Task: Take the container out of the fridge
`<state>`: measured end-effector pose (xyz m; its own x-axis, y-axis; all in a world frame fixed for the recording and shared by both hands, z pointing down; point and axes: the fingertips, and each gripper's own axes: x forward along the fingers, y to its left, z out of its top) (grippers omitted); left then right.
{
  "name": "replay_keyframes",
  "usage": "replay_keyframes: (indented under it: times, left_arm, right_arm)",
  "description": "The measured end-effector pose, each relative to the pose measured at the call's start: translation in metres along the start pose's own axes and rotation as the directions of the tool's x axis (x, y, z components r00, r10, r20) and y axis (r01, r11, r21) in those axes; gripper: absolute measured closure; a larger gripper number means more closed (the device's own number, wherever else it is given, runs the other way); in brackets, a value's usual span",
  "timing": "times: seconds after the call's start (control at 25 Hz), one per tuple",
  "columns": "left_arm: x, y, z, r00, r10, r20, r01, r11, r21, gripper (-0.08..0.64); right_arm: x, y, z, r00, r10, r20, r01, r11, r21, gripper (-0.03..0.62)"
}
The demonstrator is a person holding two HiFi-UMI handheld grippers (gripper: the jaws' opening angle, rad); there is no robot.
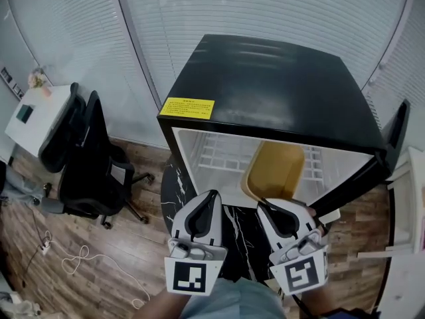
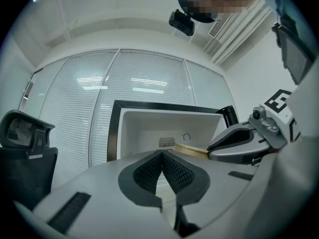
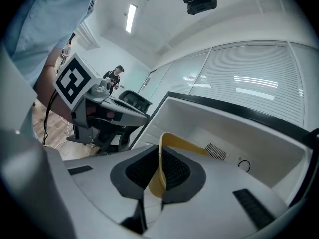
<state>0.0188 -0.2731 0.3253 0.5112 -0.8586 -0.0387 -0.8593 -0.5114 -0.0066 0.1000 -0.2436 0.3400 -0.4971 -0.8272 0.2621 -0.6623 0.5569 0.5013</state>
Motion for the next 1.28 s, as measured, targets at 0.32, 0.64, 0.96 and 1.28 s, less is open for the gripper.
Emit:
replay_keyframes:
  times: [0.32, 0.64, 0.96, 1.28]
  left_arm:
    - [-0.024, -0.015, 0.011, 0.998, -0.057, 0.02, 0.057, 0.998, 0.013, 0.546]
    - [-0.045, -0.028, 0.034, 0.991, -0.118, 0.069, 0.116, 0.993, 0.031, 0.546]
    - [-0.067, -0.035, 0.073, 0.973, -0.16, 0.164, 0.153, 0.987, 0.055, 0.546]
    - [-0.078, -0.035, 0.079, 0.968, -0.175, 0.179, 0.165, 0.984, 0.07, 0.546]
  right_arm:
    - [-0.03, 0.019, 0.006, 0.998, -0.065, 0.0, 0.065, 0.996, 0.057, 0.557]
    - [-0.059, 0.024, 0.032, 0.985, -0.164, 0.058, 0.157, 0.983, 0.099, 0.557]
    - [-0.095, 0.013, 0.07, 0.949, -0.271, 0.159, 0.247, 0.957, 0.153, 0.557]
    - [-0.11, 0.009, 0.074, 0.926, -0.337, 0.171, 0.303, 0.932, 0.197, 0.557]
